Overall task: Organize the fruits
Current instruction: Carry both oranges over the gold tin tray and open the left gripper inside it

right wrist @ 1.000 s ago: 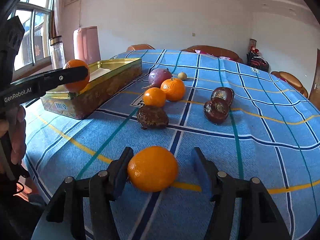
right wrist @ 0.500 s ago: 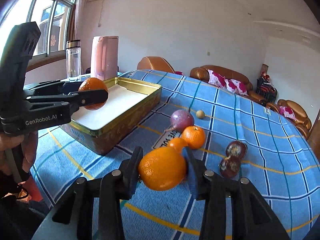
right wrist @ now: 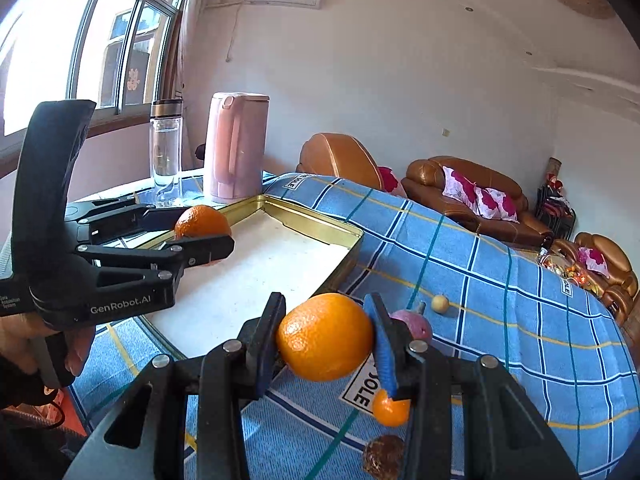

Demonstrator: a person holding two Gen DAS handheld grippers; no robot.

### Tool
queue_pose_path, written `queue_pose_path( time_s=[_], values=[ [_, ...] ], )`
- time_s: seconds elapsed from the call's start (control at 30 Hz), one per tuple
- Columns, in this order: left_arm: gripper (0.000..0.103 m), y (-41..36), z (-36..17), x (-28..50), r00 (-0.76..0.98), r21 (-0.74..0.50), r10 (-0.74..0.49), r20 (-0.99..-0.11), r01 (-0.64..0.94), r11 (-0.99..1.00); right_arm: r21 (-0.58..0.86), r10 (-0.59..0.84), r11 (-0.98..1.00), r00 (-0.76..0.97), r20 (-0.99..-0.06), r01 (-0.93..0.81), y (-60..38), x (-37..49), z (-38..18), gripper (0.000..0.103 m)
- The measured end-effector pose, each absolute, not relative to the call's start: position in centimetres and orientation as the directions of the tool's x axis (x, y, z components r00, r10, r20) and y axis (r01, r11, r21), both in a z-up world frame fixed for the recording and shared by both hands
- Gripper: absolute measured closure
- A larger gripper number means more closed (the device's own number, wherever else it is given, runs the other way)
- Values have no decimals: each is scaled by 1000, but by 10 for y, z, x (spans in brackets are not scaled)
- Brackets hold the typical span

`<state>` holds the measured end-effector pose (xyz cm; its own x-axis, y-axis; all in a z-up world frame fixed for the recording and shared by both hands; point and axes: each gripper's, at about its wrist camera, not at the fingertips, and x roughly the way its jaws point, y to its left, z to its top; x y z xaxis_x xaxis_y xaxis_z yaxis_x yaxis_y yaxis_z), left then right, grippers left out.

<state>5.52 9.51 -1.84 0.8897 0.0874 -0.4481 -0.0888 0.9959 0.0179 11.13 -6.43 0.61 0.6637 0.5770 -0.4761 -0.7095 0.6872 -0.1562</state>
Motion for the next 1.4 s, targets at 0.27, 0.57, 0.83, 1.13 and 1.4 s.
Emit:
queue_pose_path(
  time_s=[0.27, 0.57, 0.83, 1.13, 1.4],
  values=[
    [54, 109, -20, 73, 865, 25, 100, -491, -101, 995, -132, 604, 664, 632, -485, -736, -37, 135, 12, 60],
    [54, 125, -23, 89, 835, 47, 143, -532, -140, 989, -94, 611, 652, 595, -523, -752, -8, 160, -2, 60],
    [54, 137, -26, 94, 807, 70, 185, -561, -177, 982, -63, 614, 644, 564, -552, -762, 10, 168, -14, 60],
    [54, 145, -32, 100, 779, 78, 201, -594, -192, 978, -52, 607, 638, 544, -579, -768, 28, 173, -23, 60],
    [54, 150, -35, 102, 764, 86, 209, -610, -198, 976, -46, 604, 632, 529, -597, -774, 38, 178, -29, 60]
  ],
)
